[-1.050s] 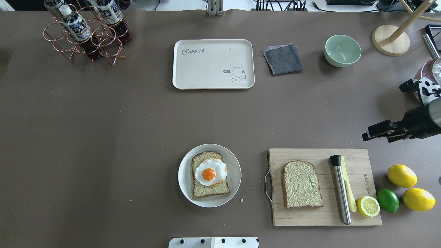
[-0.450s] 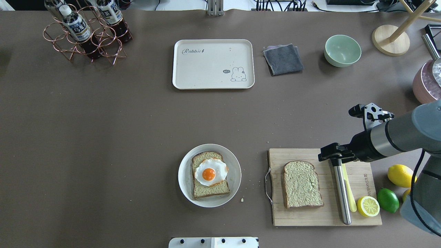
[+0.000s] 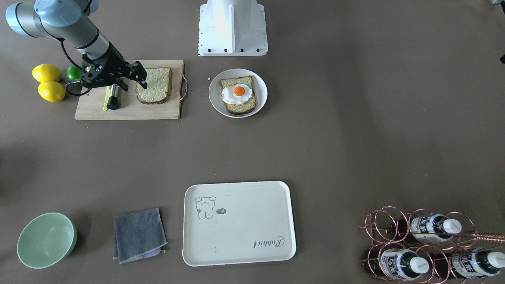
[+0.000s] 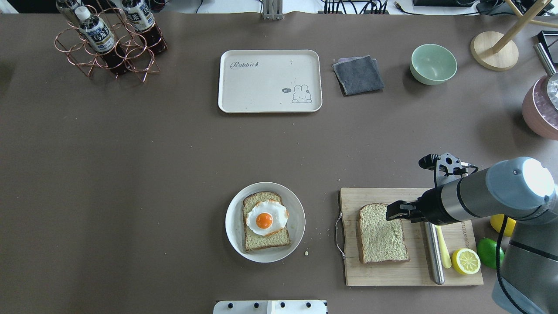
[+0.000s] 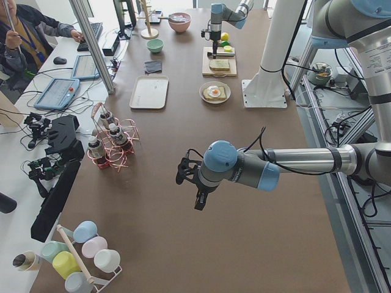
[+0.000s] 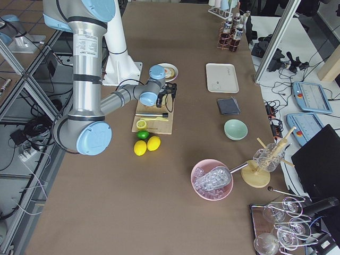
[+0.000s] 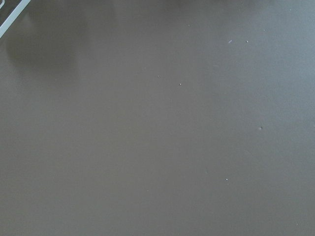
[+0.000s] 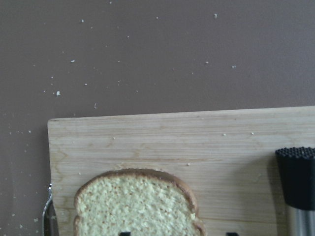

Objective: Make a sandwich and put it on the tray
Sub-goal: 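Reach the right gripper down and grasp the bread slice on the cutting board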

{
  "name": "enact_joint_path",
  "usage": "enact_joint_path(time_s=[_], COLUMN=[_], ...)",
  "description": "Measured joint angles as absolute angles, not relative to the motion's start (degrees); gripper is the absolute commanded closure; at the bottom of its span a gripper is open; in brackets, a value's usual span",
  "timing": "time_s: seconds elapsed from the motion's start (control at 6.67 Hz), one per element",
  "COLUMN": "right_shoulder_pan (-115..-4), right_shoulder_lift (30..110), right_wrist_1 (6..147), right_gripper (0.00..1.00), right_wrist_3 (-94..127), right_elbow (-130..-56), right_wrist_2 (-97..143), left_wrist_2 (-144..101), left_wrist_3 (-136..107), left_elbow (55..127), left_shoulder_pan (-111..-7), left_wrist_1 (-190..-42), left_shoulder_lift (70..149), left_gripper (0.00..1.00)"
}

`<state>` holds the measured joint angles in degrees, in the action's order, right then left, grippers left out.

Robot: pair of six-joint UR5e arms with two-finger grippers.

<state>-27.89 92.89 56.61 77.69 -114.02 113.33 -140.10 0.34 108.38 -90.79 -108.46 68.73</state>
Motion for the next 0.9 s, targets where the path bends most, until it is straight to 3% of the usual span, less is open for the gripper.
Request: enact_joint_path(time_s=[0.3,0.45,0.6,0.75,0.9], right_shoulder_pan=[-25.57,-25.35,-25.33,-25.31,-25.31], right_shoulder_lift=[92.79,92.96,93.27,93.4,93.45], right_wrist_1=[56.46,56.44,56.43,56.4,56.36], right_gripper=[0.36,0.49,0.86,1.0,1.0], right_wrist_3=[78.66,78.68,78.65,78.67,78.72], right_elbow=[-113.2,-113.03,-112.95,-112.91,-112.9], right_wrist_2=[111.67,111.59,111.6,111.61,111.62], left_wrist_2=[-140.1,-140.1,-140.1,-140.19,-140.36], left_wrist_3=[0.27,0.24,0.2,0.18,0.18], left_elbow=[108.37,108.38,108.4,108.34,108.22], left_shoulder_pan=[-90.79,-90.79,-90.79,-90.79,-90.79], left_wrist_1=[-108.46,-108.48,-108.52,-108.54,-108.54], left_shoulder_lift=[68.73,68.72,68.67,68.65,68.65], left_gripper=[0.03,0.02,0.02,0.02,0.02])
